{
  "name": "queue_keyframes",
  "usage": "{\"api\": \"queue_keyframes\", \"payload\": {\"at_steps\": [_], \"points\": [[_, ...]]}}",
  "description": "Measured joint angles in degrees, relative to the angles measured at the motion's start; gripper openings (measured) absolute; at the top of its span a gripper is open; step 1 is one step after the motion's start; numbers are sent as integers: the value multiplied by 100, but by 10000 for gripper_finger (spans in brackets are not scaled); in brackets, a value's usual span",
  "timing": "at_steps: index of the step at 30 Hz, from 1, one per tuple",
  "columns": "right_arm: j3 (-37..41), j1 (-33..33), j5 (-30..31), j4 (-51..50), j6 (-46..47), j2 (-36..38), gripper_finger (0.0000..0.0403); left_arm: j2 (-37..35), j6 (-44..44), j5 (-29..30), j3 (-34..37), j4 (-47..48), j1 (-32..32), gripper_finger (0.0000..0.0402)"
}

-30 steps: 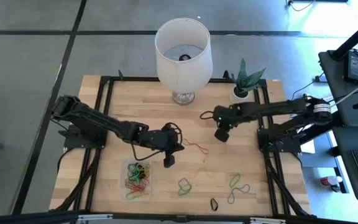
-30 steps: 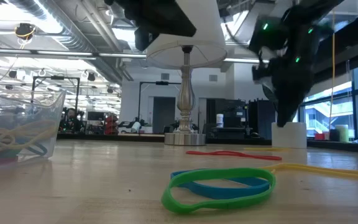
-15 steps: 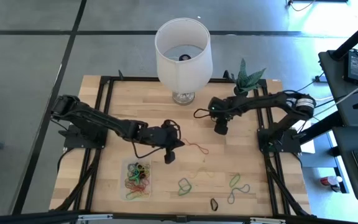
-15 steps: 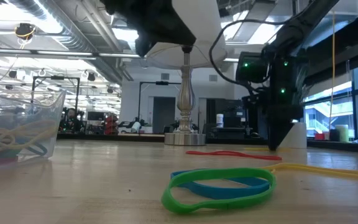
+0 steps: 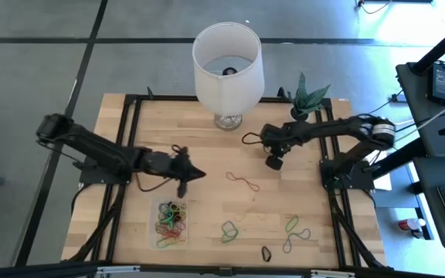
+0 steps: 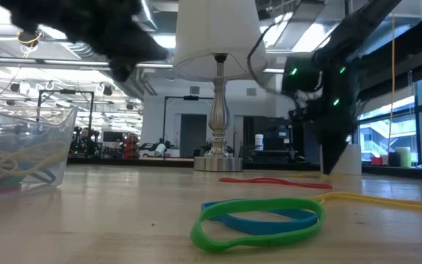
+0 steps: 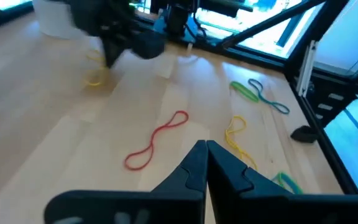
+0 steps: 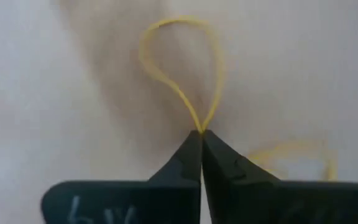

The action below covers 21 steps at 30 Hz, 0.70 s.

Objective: Pick and place rubber bands into bin
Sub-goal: Put the yellow rubber band into the transparent bin

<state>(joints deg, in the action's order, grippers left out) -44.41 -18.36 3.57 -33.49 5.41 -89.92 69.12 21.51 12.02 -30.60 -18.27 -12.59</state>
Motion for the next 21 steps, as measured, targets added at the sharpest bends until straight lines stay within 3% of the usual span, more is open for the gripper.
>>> {"api": "queue_keyframes", "payload": {"at_steps": [5, 10, 15, 21], "points": [[-251, 934, 227, -662, 1474, 619, 2, -1169, -178, -9, 641, 460, 1, 1], [-1076, 2412, 681, -731, 3110, 633, 1, -2366, -264, -211, 772, 1960, -14, 2], [-2547, 3573, 1695, -945, 4196, -8, 1, -3214, -471, -214, 772, 3117, -175, 2], [-5179, 4090, 2238, -1236, 4026, -1755, 0, -3707, -351, -233, 777, 3917, -438, 1]]}}
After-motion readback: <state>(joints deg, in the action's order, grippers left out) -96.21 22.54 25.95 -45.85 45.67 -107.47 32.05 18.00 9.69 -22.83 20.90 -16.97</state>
